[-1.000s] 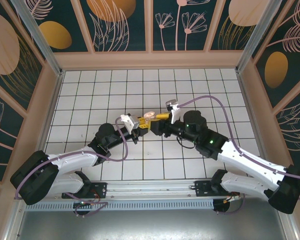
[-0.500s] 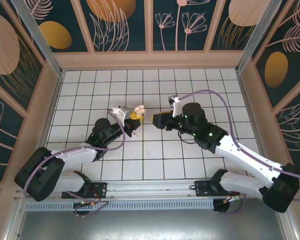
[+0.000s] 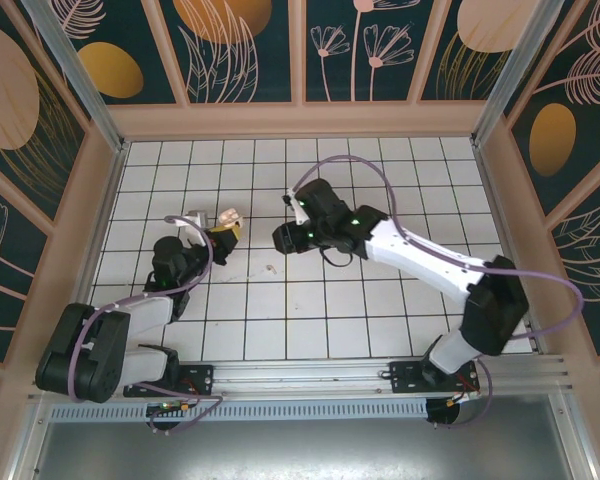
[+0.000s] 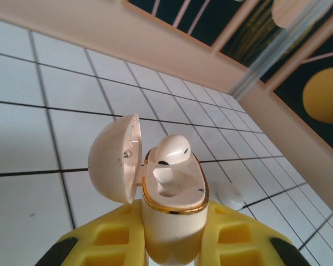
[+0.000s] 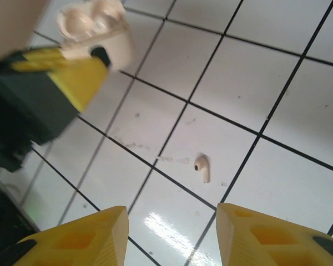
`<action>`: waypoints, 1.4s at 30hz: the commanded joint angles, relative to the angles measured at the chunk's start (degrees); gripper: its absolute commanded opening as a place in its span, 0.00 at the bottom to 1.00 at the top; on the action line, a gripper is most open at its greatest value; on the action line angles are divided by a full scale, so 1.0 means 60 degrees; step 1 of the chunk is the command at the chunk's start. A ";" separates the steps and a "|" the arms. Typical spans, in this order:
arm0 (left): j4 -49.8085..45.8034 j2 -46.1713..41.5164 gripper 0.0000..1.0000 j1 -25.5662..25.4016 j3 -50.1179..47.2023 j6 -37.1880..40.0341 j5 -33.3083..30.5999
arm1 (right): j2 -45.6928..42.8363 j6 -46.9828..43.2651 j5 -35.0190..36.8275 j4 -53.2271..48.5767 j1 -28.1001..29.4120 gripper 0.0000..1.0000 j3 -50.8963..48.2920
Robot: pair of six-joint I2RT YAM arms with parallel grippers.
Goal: Insert the wireless bluetooth earbuds into the charging case
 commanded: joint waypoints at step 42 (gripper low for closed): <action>-0.0652 -0.0242 0.08 0.2002 -0.0663 -0.0543 0.0272 | 0.7805 -0.2182 0.0676 -0.5707 0.0603 0.38 0.7235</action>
